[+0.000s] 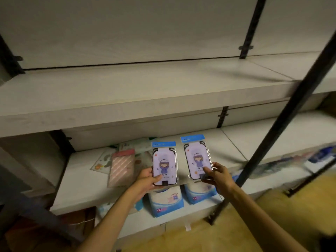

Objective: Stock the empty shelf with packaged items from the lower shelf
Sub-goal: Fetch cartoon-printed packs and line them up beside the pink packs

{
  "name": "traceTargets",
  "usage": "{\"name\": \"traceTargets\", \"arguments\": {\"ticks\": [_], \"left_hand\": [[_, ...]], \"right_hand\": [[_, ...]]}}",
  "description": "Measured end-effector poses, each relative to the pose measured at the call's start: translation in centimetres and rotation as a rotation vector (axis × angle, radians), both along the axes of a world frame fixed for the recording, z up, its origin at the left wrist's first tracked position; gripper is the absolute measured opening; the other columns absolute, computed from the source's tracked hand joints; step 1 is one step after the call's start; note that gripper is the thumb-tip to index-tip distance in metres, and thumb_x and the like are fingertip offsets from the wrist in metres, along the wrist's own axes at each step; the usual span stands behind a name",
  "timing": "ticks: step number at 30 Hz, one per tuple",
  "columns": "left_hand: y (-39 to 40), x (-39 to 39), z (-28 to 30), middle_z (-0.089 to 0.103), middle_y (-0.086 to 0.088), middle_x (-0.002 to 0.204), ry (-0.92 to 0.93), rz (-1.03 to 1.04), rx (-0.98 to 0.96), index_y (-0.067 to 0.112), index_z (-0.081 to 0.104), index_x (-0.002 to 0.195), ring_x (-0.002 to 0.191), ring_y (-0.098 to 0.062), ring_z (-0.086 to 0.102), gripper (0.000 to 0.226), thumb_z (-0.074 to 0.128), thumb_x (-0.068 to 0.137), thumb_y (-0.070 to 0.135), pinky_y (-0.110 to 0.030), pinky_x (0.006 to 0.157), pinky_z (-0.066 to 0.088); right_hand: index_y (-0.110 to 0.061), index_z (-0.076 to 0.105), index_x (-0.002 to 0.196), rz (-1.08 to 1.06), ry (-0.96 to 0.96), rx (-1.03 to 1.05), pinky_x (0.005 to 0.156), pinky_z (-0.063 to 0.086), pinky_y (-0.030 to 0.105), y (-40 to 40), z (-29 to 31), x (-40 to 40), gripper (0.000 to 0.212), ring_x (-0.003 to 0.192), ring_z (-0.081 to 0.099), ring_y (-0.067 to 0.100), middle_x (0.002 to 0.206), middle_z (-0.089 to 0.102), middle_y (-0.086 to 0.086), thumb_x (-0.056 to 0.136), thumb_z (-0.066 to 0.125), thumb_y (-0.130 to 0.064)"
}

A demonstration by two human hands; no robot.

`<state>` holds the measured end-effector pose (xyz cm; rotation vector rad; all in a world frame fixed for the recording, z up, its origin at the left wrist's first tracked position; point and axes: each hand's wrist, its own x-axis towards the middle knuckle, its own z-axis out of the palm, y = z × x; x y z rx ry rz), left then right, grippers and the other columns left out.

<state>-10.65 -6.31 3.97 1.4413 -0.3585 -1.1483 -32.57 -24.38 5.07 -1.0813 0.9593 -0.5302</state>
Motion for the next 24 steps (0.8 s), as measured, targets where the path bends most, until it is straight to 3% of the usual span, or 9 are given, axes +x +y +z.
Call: {"name": "traceTargets", "arguments": {"ticks": [5,9,11,18,24], "left_hand": [[-3.5,-8.5,0.9,0.072,-0.021,0.115,-0.056,-0.059,0.002,-0.002,0.059,0.123,0.097,-0.029,0.073,0.035,0.064,0.089,-0.009,-0.038,0.073,0.063],[-7.0,-16.2,1.5,0.072,-0.020,0.114,-0.058,-0.129,-0.031,0.000,0.058,0.123,0.103,-0.034,0.071,0.036,0.065,0.089,-0.007,-0.039,0.077,0.063],[-8.9,-20.0,1.9,0.073,-0.018,0.112,-0.064,-0.167,-0.055,0.001,0.059,0.123,0.102,-0.034,0.072,0.035,0.066,0.089,-0.005,-0.041,0.081,0.062],[-16.0,-30.8,4.9,0.075,-0.014,0.109,-0.113,-0.249,-0.166,0.008,0.063,0.116,0.095,-0.028,0.075,0.028,0.066,0.091,-0.003,-0.032,0.070,0.060],[-23.7,-36.5,10.2,0.076,-0.009,0.107,-0.272,-0.283,-0.267,0.010,0.066,0.113,0.098,-0.025,0.074,0.025,0.071,0.089,0.004,-0.045,0.086,0.060]], "right_hand": [[0.001,0.059,0.105,-0.028,-0.022,-0.072,0.067,0.062,0.037,-0.9,1.6,-8.8,0.014,0.081,0.074,0.033,0.095,0.074,0.020,0.092,0.063,-0.004],[0.005,0.058,0.111,-0.049,0.000,-0.152,0.076,0.062,0.046,-2.7,2.5,-16.8,0.022,0.088,0.073,0.036,0.101,0.073,0.024,0.093,0.064,-0.007],[0.008,0.057,0.109,-0.094,-0.015,-0.177,0.073,0.062,0.044,-3.8,3.1,-20.6,0.021,0.084,0.072,0.035,0.098,0.072,0.025,0.092,0.063,-0.003],[0.004,0.060,0.106,-0.217,-0.063,-0.249,0.069,0.062,0.035,-8.2,6.4,-31.4,0.015,0.081,0.073,0.031,0.097,0.073,0.020,0.093,0.061,-0.004],[0.002,0.061,0.112,-0.323,-0.100,-0.302,0.069,0.062,0.035,-13.5,9.8,-36.4,0.020,0.087,0.074,0.030,0.102,0.075,0.017,0.094,0.061,-0.007]]}}
